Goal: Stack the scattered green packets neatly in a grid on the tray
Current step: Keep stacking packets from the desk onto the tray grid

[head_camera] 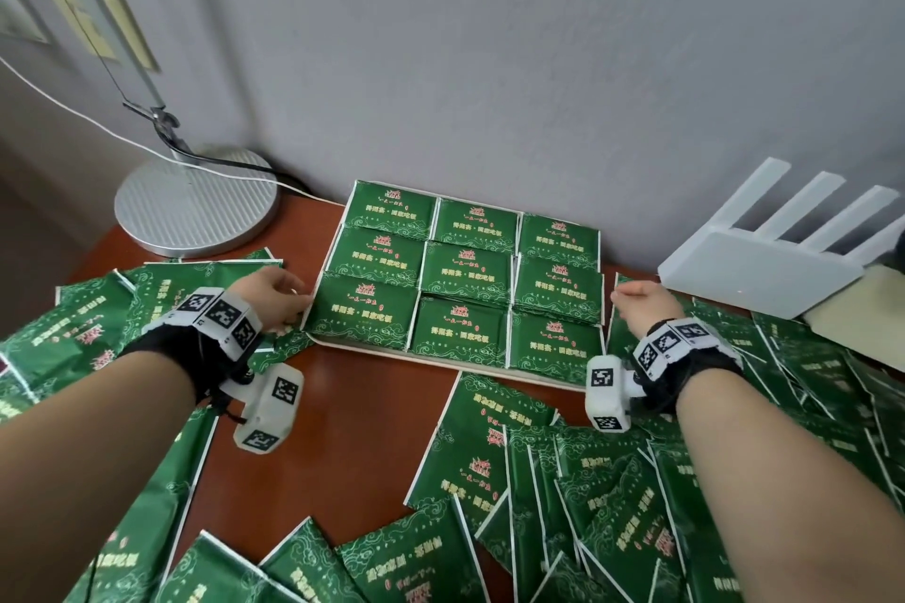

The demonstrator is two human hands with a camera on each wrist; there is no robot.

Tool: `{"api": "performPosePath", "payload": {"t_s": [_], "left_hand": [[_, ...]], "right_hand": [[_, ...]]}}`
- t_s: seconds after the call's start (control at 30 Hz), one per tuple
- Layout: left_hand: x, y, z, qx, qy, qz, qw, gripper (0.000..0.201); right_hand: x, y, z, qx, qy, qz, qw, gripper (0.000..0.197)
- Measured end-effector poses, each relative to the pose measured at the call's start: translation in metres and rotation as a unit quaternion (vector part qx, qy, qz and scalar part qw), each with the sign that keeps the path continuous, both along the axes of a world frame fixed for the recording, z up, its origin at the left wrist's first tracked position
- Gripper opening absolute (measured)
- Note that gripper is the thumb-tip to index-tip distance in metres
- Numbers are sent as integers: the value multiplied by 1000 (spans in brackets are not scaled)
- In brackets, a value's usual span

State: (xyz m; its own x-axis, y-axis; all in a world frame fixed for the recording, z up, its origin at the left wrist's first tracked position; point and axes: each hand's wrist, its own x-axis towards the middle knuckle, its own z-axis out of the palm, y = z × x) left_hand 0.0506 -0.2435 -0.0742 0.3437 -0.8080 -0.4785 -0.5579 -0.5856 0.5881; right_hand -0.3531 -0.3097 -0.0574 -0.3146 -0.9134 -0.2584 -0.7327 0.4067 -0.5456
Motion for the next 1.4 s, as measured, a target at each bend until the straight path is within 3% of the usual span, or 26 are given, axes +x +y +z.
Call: {"api": "performPosePath", "payload": {"t_s": [0.13, 0.33, 0.5, 0.63, 0.8, 0.97, 1.2, 1.4], "left_hand": [[0, 20, 23, -28, -53, -35, 998, 33], [-8, 76, 59, -51, -84, -127, 987, 32], [-12, 139, 72, -54, -119, -201, 971, 34], [-11, 195, 67, -16, -166, -315, 934, 41], [1, 268, 29, 40, -210, -414, 885, 52], [15, 324, -10, 29, -232, -456, 859, 73], [20, 347, -22, -34, -184, -422, 887, 58], [24, 350, -34, -102, -117, -361, 920, 44]], "right_hand": [[5, 10, 50, -32, 44, 91, 994, 29], [24, 62, 133, -55, 108, 203, 972, 26], [46, 133, 158, -55, 147, 260, 953, 25], [73, 195, 134, -5, 175, 310, 934, 28], [119, 269, 64, 130, 180, 345, 912, 34], [182, 324, 3, 190, 107, 296, 930, 44], [218, 349, -34, 180, 54, 117, 975, 60], [214, 360, -48, 134, -86, 15, 987, 46]]}}
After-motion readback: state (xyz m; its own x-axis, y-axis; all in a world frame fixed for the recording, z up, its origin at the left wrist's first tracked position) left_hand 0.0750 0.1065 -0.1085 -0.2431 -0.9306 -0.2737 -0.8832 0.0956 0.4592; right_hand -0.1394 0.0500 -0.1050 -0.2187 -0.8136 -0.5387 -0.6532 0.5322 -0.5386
